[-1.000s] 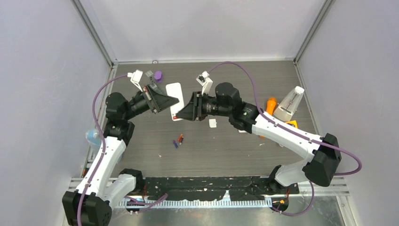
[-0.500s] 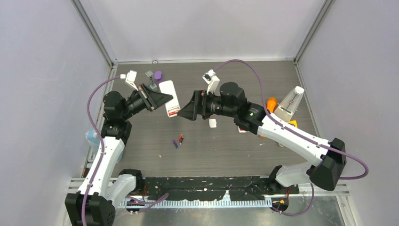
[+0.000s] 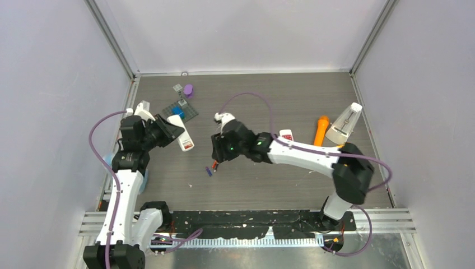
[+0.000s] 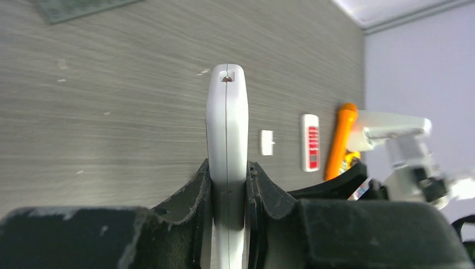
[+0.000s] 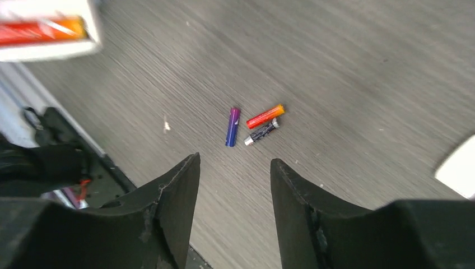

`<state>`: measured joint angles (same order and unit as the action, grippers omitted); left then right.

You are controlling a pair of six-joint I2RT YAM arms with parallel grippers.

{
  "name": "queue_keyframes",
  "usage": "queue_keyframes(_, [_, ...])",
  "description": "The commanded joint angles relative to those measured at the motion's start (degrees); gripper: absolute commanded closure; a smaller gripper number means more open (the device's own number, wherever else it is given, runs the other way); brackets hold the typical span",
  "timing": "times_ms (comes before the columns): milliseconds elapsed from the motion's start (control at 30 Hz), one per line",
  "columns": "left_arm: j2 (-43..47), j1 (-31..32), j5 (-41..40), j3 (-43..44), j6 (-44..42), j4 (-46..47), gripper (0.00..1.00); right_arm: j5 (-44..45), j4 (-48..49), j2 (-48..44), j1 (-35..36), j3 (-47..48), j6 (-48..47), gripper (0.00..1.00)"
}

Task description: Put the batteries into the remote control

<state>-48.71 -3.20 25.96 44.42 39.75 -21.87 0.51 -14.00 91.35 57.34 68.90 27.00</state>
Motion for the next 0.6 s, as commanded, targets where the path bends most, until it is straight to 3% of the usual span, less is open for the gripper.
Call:
queue_keyframes(0, [2.15,-0.49,-12.7,4.25,-3.93,-8.26,1.0,6.0,0.64,7.25,5.55,5.33,-2.96,0.47])
queue_keyframes(167, [2.59,-0.48,-18.38,4.9,-3.83,-11.41,1.0,4.56,1.5,14.32,7.49,8.08,-1.25,0.57])
queue_keyframes(567, [0.84,-0.45,-19.45,5.03,-3.11,-11.26,1.0,7.58,-4.3,23.11,9.6,15.47,-2.16,0.58])
